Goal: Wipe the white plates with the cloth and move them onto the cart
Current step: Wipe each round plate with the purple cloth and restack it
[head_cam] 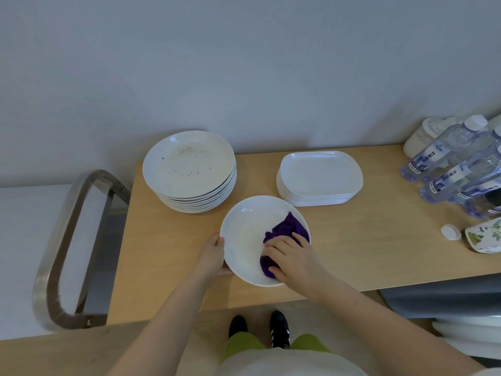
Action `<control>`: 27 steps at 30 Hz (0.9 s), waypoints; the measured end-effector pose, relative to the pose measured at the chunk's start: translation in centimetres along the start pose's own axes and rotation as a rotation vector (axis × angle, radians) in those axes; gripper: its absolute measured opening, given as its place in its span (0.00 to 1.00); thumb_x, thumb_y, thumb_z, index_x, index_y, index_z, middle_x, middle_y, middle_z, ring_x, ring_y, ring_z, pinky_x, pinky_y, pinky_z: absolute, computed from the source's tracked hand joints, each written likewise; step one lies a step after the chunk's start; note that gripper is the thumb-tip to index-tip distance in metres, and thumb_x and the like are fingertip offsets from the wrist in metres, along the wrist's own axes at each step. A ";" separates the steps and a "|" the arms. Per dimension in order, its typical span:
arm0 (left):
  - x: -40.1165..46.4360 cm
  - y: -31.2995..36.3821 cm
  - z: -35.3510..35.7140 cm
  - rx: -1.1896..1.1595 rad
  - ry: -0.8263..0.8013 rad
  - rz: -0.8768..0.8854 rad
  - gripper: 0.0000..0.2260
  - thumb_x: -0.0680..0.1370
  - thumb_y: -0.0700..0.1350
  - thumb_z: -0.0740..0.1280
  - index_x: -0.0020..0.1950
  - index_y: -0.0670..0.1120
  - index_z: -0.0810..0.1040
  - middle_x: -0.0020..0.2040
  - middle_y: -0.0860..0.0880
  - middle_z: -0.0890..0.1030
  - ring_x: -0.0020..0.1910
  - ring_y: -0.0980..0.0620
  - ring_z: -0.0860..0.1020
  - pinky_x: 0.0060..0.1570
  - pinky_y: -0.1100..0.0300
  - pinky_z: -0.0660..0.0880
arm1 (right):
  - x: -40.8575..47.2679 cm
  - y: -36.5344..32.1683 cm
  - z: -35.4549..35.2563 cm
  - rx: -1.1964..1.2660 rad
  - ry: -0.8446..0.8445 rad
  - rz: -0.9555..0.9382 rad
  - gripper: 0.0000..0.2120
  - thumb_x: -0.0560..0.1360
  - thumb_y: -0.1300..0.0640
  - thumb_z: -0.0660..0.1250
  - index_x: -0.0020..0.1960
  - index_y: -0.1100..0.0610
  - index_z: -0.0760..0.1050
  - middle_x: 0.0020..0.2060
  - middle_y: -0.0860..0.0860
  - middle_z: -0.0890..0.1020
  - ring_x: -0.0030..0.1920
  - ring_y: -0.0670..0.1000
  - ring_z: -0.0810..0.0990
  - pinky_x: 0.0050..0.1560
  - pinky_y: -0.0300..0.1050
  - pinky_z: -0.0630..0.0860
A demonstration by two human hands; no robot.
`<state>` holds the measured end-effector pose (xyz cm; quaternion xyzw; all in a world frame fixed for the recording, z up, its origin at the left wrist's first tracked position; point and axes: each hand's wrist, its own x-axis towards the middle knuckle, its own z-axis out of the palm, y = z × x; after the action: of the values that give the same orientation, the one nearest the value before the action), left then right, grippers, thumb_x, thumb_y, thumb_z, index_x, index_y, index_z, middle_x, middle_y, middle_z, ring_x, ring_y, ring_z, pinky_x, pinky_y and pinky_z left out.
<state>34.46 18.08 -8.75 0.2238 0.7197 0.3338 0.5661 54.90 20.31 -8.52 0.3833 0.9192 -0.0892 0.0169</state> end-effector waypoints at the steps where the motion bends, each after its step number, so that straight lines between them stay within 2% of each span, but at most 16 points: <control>1: 0.1 0.0 0.0 0.005 0.004 0.001 0.09 0.83 0.45 0.53 0.51 0.54 0.72 0.51 0.47 0.80 0.49 0.47 0.80 0.33 0.56 0.79 | 0.2 -0.5 0.0 -0.016 -0.020 0.059 0.22 0.71 0.49 0.70 0.64 0.51 0.74 0.66 0.50 0.74 0.67 0.54 0.71 0.68 0.54 0.65; 3: 0.4 -0.1 0.2 0.028 0.020 0.002 0.09 0.83 0.45 0.53 0.52 0.53 0.72 0.49 0.49 0.79 0.47 0.49 0.79 0.31 0.57 0.78 | 0.5 -1.1 0.6 -0.041 -0.113 0.180 0.30 0.75 0.45 0.64 0.73 0.52 0.62 0.74 0.54 0.62 0.74 0.57 0.59 0.72 0.54 0.58; 5: 0.9 -0.3 0.5 0.098 0.051 0.024 0.09 0.83 0.42 0.53 0.55 0.51 0.71 0.50 0.50 0.77 0.44 0.51 0.77 0.29 0.59 0.76 | 0.5 -1.0 1.2 -0.066 -0.152 0.228 0.30 0.77 0.44 0.59 0.76 0.53 0.56 0.76 0.55 0.58 0.75 0.56 0.55 0.74 0.53 0.53; 6: 1.1 -0.4 0.7 0.156 0.077 0.047 0.10 0.82 0.40 0.53 0.58 0.49 0.71 0.49 0.50 0.76 0.43 0.52 0.76 0.29 0.59 0.75 | 0.4 -0.8 1.2 -0.089 -0.142 0.213 0.30 0.77 0.44 0.59 0.76 0.53 0.57 0.75 0.54 0.60 0.75 0.56 0.56 0.73 0.52 0.54; 8: 1.6 -0.6 1.1 0.287 0.144 0.104 0.14 0.80 0.35 0.53 0.63 0.45 0.70 0.44 0.52 0.73 0.39 0.54 0.73 0.30 0.59 0.74 | 0.1 0.1 0.4 -0.114 -0.101 0.162 0.29 0.74 0.44 0.66 0.72 0.52 0.66 0.72 0.53 0.68 0.72 0.55 0.65 0.71 0.52 0.61; 11: 1.9 -0.9 1.5 0.366 0.200 0.149 0.16 0.79 0.32 0.53 0.64 0.42 0.70 0.39 0.55 0.70 0.36 0.57 0.70 0.33 0.57 0.74 | 0.4 2.0 -0.3 -0.160 0.024 0.139 0.29 0.58 0.45 0.79 0.57 0.50 0.81 0.58 0.51 0.81 0.60 0.53 0.80 0.59 0.50 0.76; 13: 1.9 -1.0 1.4 0.376 0.200 0.153 0.16 0.78 0.32 0.53 0.64 0.43 0.70 0.39 0.54 0.70 0.36 0.57 0.70 0.37 0.53 0.76 | 1.1 2.9 -0.7 -0.199 0.066 0.128 0.28 0.55 0.47 0.81 0.54 0.51 0.83 0.56 0.52 0.82 0.57 0.53 0.81 0.56 0.50 0.78; 17: 2.1 -1.1 1.3 0.384 0.182 0.146 0.15 0.80 0.33 0.53 0.64 0.42 0.69 0.40 0.53 0.70 0.37 0.55 0.71 0.40 0.51 0.77 | 3.0 3.3 -0.6 -0.207 0.054 0.158 0.28 0.57 0.49 0.81 0.55 0.51 0.82 0.58 0.54 0.81 0.58 0.55 0.80 0.55 0.48 0.78; 18: 2.0 -1.2 1.2 0.377 0.168 0.152 0.14 0.80 0.35 0.53 0.64 0.42 0.68 0.41 0.53 0.71 0.38 0.54 0.72 0.43 0.50 0.78 | 3.5 3.2 -0.4 -0.209 0.046 0.181 0.28 0.61 0.49 0.80 0.59 0.52 0.80 0.61 0.54 0.79 0.61 0.55 0.78 0.58 0.48 0.76; 20: 1.5 -1.4 0.9 0.363 0.110 0.177 0.15 0.81 0.37 0.53 0.67 0.43 0.67 0.48 0.51 0.74 0.46 0.50 0.75 0.49 0.47 0.79 | 4.6 2.9 0.5 -0.166 0.013 0.215 0.28 0.74 0.48 0.69 0.72 0.54 0.67 0.72 0.55 0.67 0.72 0.56 0.64 0.69 0.49 0.64; 22: 1.1 -1.8 0.6 0.343 0.036 0.203 0.17 0.80 0.39 0.56 0.69 0.45 0.65 0.57 0.49 0.74 0.54 0.48 0.75 0.53 0.45 0.78 | 5.6 2.3 1.1 -0.077 -0.035 0.274 0.28 0.79 0.49 0.60 0.76 0.56 0.56 0.76 0.55 0.57 0.76 0.56 0.53 0.73 0.50 0.55; 24: 0.9 -2.0 0.4 0.304 -0.001 0.208 0.17 0.79 0.38 0.57 0.68 0.47 0.64 0.60 0.48 0.73 0.57 0.47 0.74 0.54 0.43 0.78 | 6.5 1.7 1.7 -0.020 -0.009 0.325 0.29 0.80 0.50 0.60 0.76 0.57 0.53 0.76 0.54 0.55 0.76 0.55 0.52 0.74 0.49 0.54; 27: 0.8 -2.2 0.2 0.220 -0.026 0.183 0.17 0.79 0.36 0.57 0.67 0.49 0.65 0.59 0.49 0.73 0.57 0.47 0.74 0.50 0.45 0.79 | 7.7 0.3 1.7 0.074 0.010 0.371 0.31 0.80 0.50 0.60 0.76 0.59 0.52 0.76 0.55 0.56 0.76 0.55 0.51 0.75 0.48 0.52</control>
<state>34.55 17.18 -10.88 0.3536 0.7213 0.3001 0.5145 49.62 25.68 -10.99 0.5470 0.8289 -0.1162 0.0146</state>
